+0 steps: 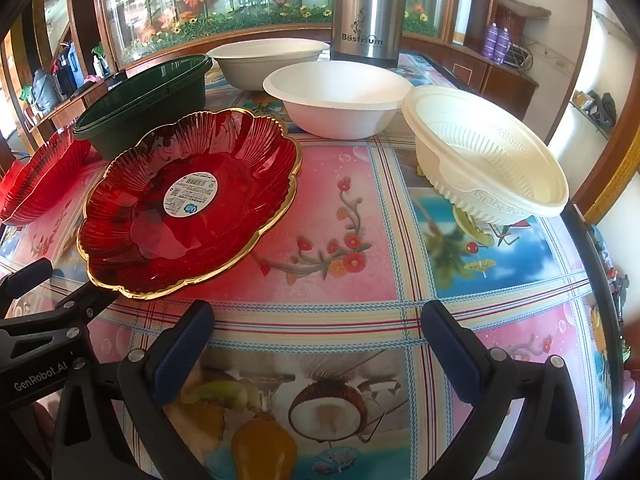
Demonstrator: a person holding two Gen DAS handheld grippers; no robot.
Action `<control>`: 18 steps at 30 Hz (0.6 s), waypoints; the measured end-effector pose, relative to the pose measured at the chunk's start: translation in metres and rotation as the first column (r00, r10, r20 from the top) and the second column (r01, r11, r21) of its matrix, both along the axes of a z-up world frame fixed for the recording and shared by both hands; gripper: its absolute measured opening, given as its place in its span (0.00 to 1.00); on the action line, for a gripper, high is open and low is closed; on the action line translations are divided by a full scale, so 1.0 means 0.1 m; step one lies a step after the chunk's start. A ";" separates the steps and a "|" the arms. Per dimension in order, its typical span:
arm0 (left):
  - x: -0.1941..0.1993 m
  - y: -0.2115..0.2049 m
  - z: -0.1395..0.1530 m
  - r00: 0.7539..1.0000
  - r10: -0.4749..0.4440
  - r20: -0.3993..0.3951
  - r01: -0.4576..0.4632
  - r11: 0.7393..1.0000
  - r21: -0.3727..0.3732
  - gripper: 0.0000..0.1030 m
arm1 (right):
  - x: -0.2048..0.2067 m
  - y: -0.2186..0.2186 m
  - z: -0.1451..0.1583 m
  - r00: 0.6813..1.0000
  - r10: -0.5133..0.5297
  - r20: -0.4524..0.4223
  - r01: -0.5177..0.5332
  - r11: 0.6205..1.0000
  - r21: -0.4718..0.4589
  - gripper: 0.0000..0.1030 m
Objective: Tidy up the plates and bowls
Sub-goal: 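Move the left tool toward the large red 'THE WEDDING' plate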
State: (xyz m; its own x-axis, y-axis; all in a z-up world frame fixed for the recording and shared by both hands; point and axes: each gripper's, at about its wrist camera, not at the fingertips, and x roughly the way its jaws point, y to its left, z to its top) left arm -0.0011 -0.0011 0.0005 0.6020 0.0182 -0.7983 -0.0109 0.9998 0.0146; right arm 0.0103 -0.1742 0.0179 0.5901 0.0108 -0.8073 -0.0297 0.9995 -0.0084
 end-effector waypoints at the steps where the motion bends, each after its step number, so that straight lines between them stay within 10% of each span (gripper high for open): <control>1: 0.00 0.01 0.00 1.000 0.000 -0.006 0.000 1.000 -0.021 1.00 | 0.00 0.00 0.00 1.000 0.000 0.000 0.000 1.000 0.003 1.00; 18: -0.35 0.54 0.47 0.995 0.045 -0.088 -0.050 0.998 -0.047 1.00 | -0.36 0.23 0.33 0.990 0.083 -0.113 -0.084 0.996 -0.002 1.00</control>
State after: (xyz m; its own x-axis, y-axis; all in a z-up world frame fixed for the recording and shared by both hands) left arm -0.0361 0.0530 0.0472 0.5301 0.0042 -0.8479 -0.0591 0.9977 -0.0320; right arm -0.0260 -0.1512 0.0512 0.4925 0.0502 -0.8689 -0.1139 0.9935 -0.0072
